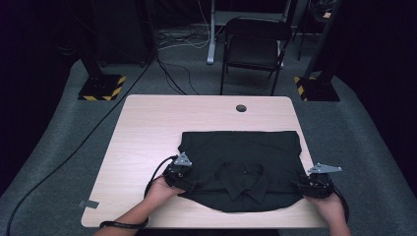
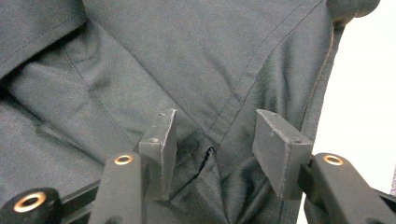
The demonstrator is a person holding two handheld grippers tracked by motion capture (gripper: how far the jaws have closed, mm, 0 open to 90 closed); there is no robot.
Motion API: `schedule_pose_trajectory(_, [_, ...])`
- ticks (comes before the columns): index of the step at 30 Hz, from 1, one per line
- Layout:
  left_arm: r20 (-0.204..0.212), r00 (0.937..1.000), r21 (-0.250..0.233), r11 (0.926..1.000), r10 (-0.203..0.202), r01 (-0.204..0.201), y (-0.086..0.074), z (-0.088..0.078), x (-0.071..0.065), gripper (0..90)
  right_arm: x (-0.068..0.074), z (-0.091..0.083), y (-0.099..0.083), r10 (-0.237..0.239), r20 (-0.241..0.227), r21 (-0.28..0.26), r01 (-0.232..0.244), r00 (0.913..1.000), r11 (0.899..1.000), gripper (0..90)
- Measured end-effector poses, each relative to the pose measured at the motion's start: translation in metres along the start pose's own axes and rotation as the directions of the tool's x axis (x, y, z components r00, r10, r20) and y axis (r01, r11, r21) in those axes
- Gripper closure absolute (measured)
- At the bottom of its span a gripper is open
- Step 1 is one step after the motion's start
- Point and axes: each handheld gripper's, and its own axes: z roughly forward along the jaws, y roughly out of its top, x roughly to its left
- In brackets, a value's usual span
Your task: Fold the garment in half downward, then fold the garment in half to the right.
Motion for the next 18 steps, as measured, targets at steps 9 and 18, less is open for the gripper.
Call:
schedule_pose_trajectory(9, [-0.002, 0.9999, -0.021, 0.9997, 0.014, -0.014, 0.009, -0.009, 0.005, 19.5, 0.0, 0.0, -0.001, -0.002, -0.002, -0.006, 0.002, 1.0, 1.0, 49.1])
schedule_pose_trajectory(18, [-0.018, 0.9998, -0.052, 0.9986, 0.007, -0.008, 0.023, -0.009, 0.02, 18.4, 0.001, 0.0, -0.001, -0.003, -0.001, -0.007, 0.003, 1.0, 1.0, 48.0])
